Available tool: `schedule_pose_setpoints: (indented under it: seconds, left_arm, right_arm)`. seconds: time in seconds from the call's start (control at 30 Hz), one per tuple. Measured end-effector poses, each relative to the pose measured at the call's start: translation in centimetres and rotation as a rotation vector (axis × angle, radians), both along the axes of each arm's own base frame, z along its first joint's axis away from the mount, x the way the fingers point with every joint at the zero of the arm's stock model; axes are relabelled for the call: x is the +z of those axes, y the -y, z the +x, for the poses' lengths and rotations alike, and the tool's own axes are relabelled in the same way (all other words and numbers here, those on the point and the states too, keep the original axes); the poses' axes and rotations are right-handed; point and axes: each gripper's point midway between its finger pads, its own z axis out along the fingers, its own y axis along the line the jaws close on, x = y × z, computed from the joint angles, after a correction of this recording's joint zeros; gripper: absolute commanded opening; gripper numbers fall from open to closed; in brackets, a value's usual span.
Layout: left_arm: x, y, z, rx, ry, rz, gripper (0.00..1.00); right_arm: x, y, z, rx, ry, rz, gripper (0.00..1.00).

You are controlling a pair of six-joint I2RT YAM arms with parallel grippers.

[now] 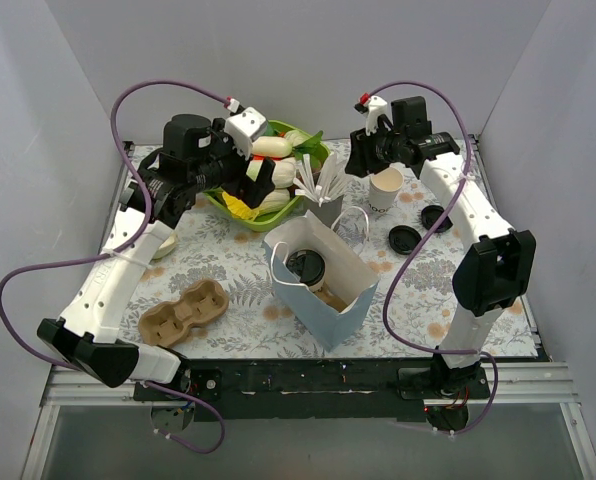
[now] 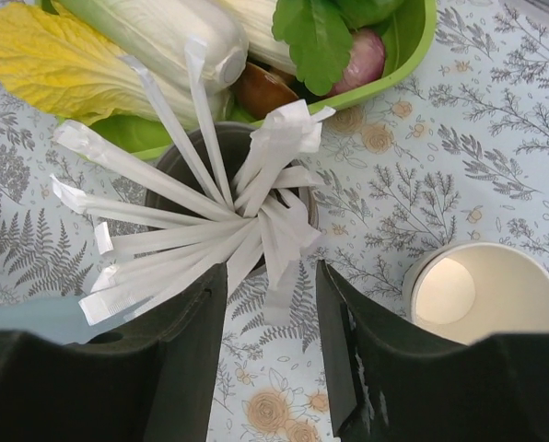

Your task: Pack the takeout coffee

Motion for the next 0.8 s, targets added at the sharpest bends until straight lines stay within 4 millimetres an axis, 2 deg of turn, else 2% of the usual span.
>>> schedule_pose_setpoints:
  seconds: [0.2,0.43,0.53,0.63,0.67,0.77,0.8]
  left_arm:
    - [-0.5,-0.1,0.0,0.003,-0.008,0.006,0.98]
    - [-0.6,-0.2,0.0,0.006,-0.008,0.011,0.98]
    - [-0.6,-0.2,0.0,0.008,-0.007,0.013,0.98]
    - [-0.7,-0.2,0.1,0.009,-0.006,0.015,0.98]
    - [-0.7,-0.2,0.1,0.009,-0.005,0.015,0.98]
    - [-0.7,-0.2,0.1,0.010,-0.004,0.016,0.98]
    - [-0.7,-0.2,0.1,0.010,-0.003,0.015,0.98]
  right_arm:
    - [-1.1,0.3,-0.4,-0.009,-0.038,-0.007,0.43]
    - [-1.9,0.4,-0.7,-0.020,-0.063,-0.013,0.41]
    - [-2.0,0.4,-0.6,-0.025,-0.066,-0.014,0.33]
    - [-2.7,0.3,-0.1,-0.028,-0.078,-0.019,0.19]
    - [-3.0,0.3,0.2,-0.029,-0.083,-0.021,0.12]
    - [-4.0,0.1,0.5,-0.030,-0.103,-0.026,0.01]
    - [-4.0,0.1,0.5,-0.031,-0.106,-0.026,0.01]
